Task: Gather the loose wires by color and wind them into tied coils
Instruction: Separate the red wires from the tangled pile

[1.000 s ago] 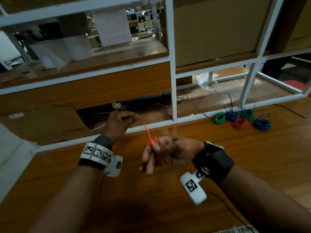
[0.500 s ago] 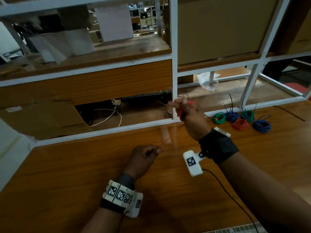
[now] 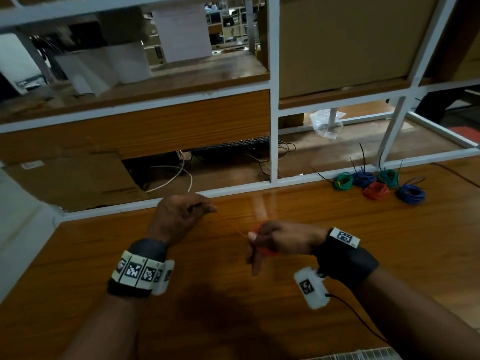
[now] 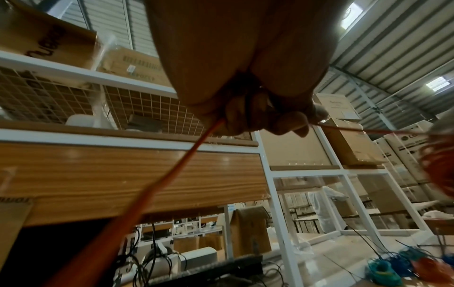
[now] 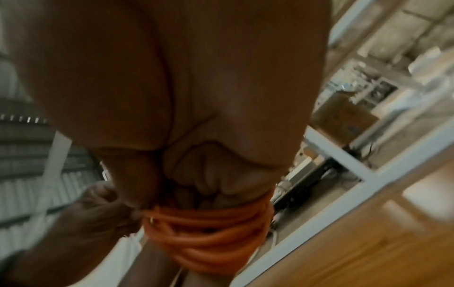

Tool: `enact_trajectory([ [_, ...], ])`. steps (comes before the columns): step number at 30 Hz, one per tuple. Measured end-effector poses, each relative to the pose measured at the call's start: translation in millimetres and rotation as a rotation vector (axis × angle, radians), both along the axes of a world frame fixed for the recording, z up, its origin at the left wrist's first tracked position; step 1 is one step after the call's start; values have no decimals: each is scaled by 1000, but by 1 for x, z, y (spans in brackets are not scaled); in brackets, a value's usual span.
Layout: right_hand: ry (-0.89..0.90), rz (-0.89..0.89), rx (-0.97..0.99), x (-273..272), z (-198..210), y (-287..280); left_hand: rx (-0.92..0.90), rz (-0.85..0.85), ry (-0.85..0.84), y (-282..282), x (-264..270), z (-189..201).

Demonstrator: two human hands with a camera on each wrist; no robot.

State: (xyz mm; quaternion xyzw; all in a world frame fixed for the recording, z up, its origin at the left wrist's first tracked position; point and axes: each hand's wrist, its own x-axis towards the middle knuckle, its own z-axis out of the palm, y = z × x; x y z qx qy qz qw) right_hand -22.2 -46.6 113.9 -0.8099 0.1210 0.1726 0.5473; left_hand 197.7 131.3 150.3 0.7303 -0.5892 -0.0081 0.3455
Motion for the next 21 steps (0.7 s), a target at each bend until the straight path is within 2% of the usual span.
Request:
enact_trajectory([
  [2, -71, 104, 265, 1, 3, 6, -26, -28, 55, -7, 2, 8],
  [4, -166, 199, 566, 2, 11, 11, -75, -39, 183, -16, 5, 12],
  [8, -417, 216, 1030, 9, 37, 16, -140, -55, 386, -32, -2, 4],
  [11, -638, 53, 1185, 16, 56, 13, -160, -47, 645, -42, -16, -13],
  [16, -915, -336, 1360, 26, 84, -2, -97, 88, 778, -45, -44, -39],
  [18, -996, -562, 1301, 31, 85, -14, -50, 43, 806, -40, -57, -48],
  [19, -1026, -674, 1165, 33, 83, -19, -31, 17, 795, -38, -64, -51],
  [21, -1002, -819, 651, 37, 73, -26, -17, -5, 758, -33, -68, -54],
])
